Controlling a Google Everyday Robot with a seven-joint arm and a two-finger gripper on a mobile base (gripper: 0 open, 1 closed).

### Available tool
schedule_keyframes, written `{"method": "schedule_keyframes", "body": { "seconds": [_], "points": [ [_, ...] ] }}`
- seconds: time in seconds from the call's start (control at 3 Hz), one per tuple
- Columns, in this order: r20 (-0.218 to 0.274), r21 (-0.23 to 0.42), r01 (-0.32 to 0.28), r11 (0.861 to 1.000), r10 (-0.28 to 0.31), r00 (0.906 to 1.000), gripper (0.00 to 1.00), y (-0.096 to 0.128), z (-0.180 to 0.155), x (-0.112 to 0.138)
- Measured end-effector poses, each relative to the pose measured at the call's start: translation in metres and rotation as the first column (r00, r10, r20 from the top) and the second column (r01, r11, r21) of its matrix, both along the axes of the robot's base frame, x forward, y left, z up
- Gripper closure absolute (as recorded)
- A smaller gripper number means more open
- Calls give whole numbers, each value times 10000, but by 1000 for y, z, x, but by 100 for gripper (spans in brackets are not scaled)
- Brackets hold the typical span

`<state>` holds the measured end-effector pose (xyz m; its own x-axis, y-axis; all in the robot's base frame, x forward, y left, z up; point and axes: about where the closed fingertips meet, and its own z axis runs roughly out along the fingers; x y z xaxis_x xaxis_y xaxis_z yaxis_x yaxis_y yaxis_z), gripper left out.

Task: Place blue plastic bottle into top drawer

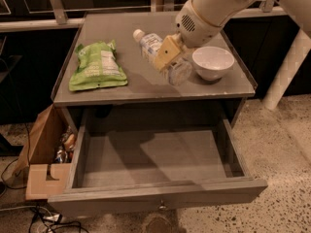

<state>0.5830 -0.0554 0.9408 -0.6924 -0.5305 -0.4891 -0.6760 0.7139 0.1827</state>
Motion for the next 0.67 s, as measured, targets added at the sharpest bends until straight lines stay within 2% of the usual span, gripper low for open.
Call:
{"method": "schedule_keyframes", "body": {
  "seconds": [0.33, 0.67],
  "points": [
    [483, -404, -644, 9971, 663, 9966, 100, 5, -2, -7],
    [585, -696, -1672, 9835, 1713, 9835, 100, 6, -13, -34]
  ]
}}
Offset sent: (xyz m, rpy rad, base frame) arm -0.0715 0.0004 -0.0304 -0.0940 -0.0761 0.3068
